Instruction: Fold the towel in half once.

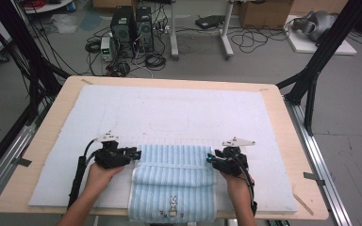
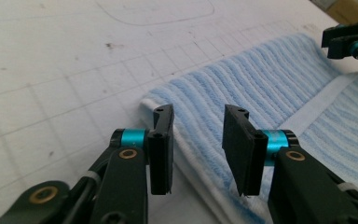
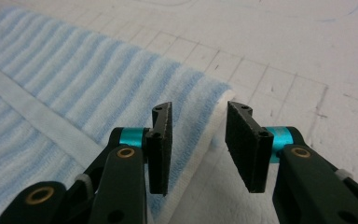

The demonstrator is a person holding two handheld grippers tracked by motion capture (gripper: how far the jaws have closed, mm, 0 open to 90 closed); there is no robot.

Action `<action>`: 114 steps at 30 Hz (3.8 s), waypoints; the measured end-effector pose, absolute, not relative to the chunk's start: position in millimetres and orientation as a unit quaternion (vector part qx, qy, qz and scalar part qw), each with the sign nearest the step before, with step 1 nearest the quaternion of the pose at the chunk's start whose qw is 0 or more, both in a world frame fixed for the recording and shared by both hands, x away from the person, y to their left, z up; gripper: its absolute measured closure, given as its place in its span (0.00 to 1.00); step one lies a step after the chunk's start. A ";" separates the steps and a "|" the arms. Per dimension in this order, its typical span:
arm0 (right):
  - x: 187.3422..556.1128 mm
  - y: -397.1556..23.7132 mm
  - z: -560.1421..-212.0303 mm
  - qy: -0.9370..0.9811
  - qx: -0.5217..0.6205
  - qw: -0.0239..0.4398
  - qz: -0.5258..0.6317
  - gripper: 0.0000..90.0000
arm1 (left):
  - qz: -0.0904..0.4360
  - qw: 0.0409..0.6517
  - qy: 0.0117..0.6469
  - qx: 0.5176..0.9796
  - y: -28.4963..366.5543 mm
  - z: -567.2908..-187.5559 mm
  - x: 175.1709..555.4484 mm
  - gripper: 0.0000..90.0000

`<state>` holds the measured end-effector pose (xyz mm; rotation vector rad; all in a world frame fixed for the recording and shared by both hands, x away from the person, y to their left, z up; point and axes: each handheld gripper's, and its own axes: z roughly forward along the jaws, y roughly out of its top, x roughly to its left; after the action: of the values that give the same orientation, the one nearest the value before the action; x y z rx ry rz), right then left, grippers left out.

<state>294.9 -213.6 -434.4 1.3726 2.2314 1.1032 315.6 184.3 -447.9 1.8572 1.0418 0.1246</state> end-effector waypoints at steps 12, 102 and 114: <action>295.7 -201.4 -438.1 0.804 0.449 0.161 0.355 0.95 | 0.055 0.490 0.414 0.765 179.1 -449.8 316.2 0.96; 360.1 -209.1 -416.8 0.729 0.496 0.195 0.429 0.42 | 0.095 0.468 0.438 0.762 167.9 -439.2 402.2 0.63; 365.7 -203.7 -432.0 0.764 0.487 0.171 0.388 0.59 | 0.115 0.440 0.422 0.784 161.0 -445.5 390.3 0.88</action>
<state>365.7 -203.7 -432.0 1.3834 2.1695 1.1009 390.3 161.0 -445.5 1.9468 1.0490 0.2864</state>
